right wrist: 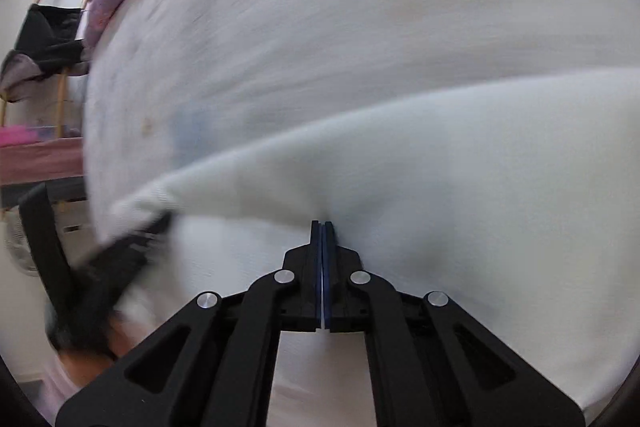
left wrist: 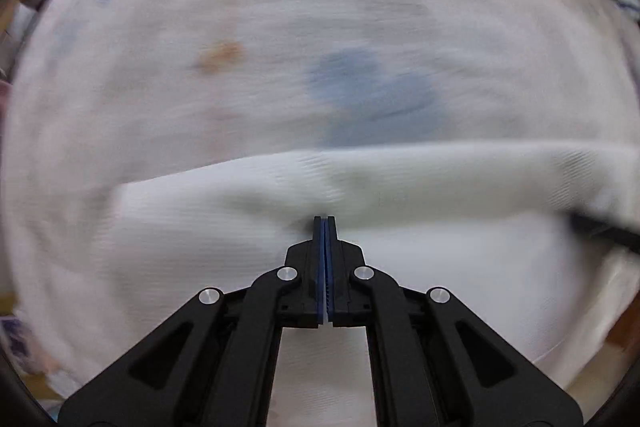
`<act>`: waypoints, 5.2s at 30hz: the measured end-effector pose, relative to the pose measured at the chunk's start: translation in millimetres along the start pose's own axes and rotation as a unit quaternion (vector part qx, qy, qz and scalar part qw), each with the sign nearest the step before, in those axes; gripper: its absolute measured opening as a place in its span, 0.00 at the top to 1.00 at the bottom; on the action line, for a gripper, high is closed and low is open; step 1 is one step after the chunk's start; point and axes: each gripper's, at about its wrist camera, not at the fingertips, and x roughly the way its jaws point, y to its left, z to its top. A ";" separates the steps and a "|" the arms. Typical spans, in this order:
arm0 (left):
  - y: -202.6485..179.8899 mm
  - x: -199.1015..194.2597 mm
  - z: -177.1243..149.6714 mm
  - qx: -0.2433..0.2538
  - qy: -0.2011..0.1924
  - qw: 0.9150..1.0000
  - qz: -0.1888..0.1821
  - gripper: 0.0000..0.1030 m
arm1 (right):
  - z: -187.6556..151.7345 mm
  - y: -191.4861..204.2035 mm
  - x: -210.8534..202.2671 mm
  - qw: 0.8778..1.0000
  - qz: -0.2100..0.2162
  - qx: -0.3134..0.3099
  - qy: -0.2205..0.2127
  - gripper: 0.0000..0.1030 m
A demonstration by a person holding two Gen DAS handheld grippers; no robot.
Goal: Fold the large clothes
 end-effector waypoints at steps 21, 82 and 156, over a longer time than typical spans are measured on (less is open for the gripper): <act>37.7 -40.3 -151.3 -0.130 0.055 0.990 0.016 1.00 | -117.3 -11.9 9.4 0.994 -0.093 0.011 0.058 0.97; -74.3 -106.7 -147.9 -0.011 0.061 0.996 -0.057 0.36 | -156.4 14.1 -37.6 0.991 -0.092 0.015 0.098 0.23; 62.9 -18.1 152.5 -0.196 0.046 0.979 -0.004 0.24 | 159.6 -79.7 -114.1 0.979 -0.057 0.161 -0.108 0.34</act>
